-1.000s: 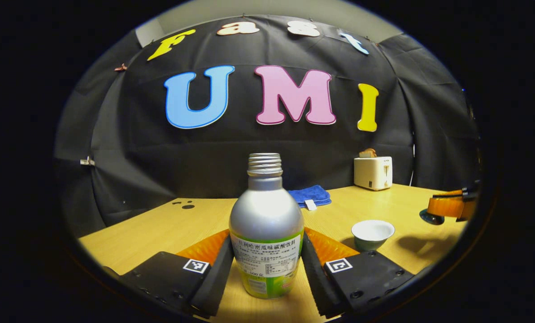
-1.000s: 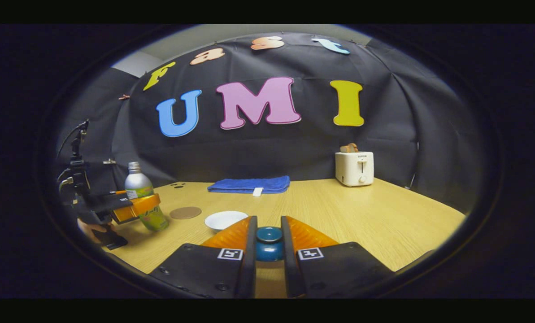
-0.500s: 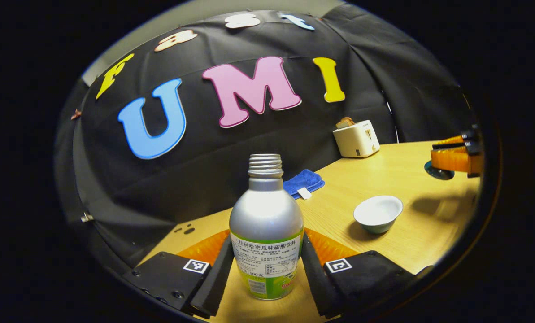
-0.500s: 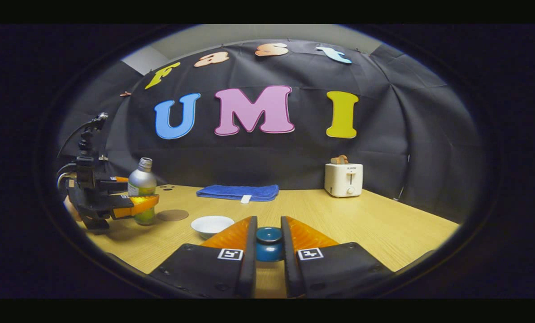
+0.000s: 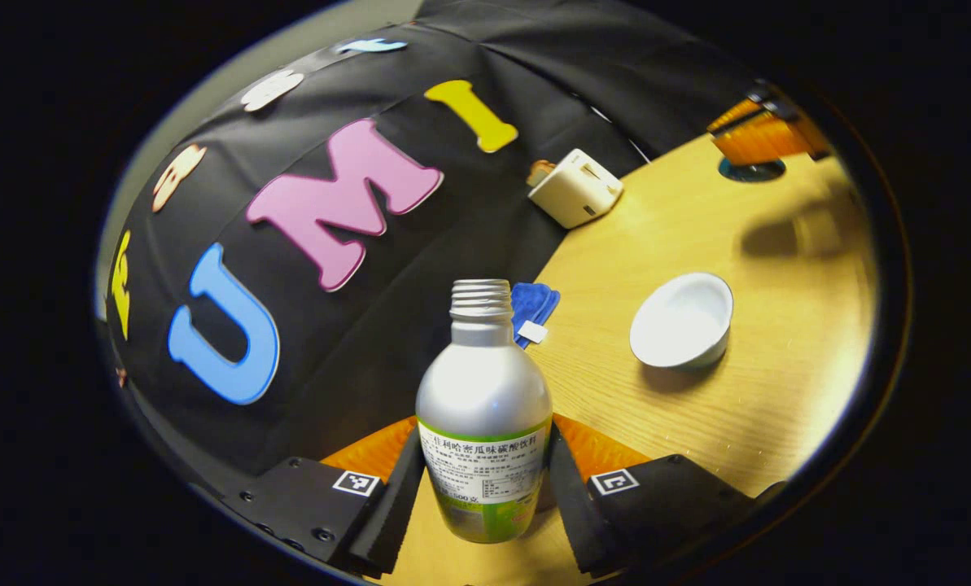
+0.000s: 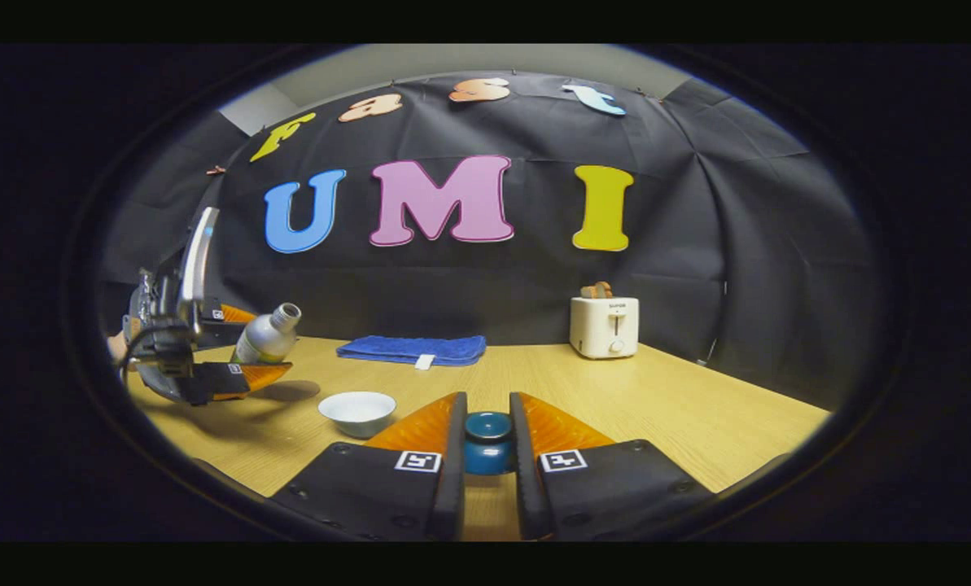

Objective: Open the teacup lid with one hand, grasp the water bottle and pour water into the teacup with the other hand; after pouring, place the water bottle on the coaster and then close the teacup lid.

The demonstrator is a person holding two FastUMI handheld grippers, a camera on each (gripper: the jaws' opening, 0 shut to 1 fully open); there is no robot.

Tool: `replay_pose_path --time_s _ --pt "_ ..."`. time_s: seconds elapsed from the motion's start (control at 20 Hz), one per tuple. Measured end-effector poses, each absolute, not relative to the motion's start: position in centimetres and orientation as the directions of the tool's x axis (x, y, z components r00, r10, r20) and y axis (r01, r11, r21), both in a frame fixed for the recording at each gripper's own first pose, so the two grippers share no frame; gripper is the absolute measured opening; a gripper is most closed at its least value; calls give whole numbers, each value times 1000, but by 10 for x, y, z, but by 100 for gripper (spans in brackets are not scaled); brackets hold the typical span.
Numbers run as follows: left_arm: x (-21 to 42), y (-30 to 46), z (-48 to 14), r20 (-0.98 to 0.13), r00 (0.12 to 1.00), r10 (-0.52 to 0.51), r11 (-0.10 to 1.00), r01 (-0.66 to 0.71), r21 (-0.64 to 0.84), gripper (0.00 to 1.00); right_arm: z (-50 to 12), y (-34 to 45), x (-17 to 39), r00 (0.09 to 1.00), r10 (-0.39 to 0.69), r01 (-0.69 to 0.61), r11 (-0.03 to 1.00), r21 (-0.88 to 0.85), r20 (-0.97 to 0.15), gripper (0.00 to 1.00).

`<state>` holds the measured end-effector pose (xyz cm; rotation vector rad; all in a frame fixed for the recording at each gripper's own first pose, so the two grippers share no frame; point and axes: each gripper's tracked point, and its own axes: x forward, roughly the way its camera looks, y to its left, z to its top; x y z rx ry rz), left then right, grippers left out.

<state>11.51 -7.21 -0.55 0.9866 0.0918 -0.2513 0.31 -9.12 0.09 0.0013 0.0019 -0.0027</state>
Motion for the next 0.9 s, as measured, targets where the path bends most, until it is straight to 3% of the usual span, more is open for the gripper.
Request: replay_pose_path --time_s 0.15,0.2,0.25,0.3,0.45,0.5,0.6,0.7,0.75,0.9 --pt "116 -83 -18 -261 948 -184 439 317 841 79 1 -95 3 1000 -20 20 1000 2 -2 29" --pt "117 -87 -18 -268 945 -188 389 322 863 79 1 -93 3 1000 -15 15 1000 1 -2 24" --pt "118 -88 -18 -273 943 -188 334 323 886 79 1 -92 2 1000 -9 9 1000 1 -2 29" --pt "118 -88 -19 -279 942 -187 282 323 904 79 1 -91 2 1000 -4 4 1000 2 -3 24" --pt "121 -90 -19 -298 939 -172 154 325 933 79 1 -92 2 1000 1 -1 1000 2 -3 24" --pt "122 -90 -19 -306 938 -163 112 325 939 79 1 -92 2 1000 2 -2 1000 4 -2 29" --pt "119 -89 -19 -320 935 -156 33 329 944 79 1 -93 1 1000 8 -8 1000 3 -3 24" --pt "118 -90 -20 -336 930 -150 -24 336 942 79 1 -95 -1 1000 9 -9 1000 3 -3 24" --pt "119 -91 -19 -340 929 -146 -53 336 941 80 1 -98 -1 1000 7 -7 1000 5 -3 29" --pt "117 -93 -22 -366 923 -122 -130 350 928 80 1 -100 -2 1000 6 -6 1000 7 -4 24"
